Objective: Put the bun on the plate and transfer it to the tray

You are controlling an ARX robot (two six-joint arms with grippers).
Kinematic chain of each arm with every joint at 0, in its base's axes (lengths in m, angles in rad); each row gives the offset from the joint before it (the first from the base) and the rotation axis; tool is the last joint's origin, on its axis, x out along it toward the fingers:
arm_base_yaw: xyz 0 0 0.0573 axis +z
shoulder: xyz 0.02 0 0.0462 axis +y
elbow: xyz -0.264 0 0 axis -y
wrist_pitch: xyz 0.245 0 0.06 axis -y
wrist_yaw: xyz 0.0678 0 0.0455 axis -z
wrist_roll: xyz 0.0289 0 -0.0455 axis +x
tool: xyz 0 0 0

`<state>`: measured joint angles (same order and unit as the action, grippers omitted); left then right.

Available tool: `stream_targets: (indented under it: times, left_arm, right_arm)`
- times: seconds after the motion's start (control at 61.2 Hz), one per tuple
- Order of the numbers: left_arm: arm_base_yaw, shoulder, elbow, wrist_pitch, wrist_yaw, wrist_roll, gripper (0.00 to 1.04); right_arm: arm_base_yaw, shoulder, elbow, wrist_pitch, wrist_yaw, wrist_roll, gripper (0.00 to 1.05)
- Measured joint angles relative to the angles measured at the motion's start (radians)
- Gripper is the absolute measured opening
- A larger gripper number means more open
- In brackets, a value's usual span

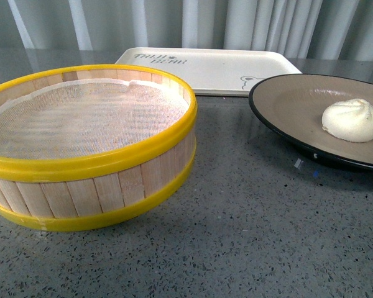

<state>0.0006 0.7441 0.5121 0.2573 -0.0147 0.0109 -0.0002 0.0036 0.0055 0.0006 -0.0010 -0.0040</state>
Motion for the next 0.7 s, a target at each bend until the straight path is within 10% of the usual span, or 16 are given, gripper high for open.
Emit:
stream_targets:
  times: [0.278, 0.703]
  left_arm:
    - [-0.002, -0.123, -0.230, 0.077, 0.014, -0.010, 0.04]
    - [-0.002, -0.293, -0.395, 0.077, 0.014, -0.013, 0.04]
  right_arm:
    - [0.000, 0.000, 0.000, 0.000, 0.000, 0.000, 0.96]
    - [0.000, 0.000, 0.000, 0.000, 0.000, 0.000, 0.96]
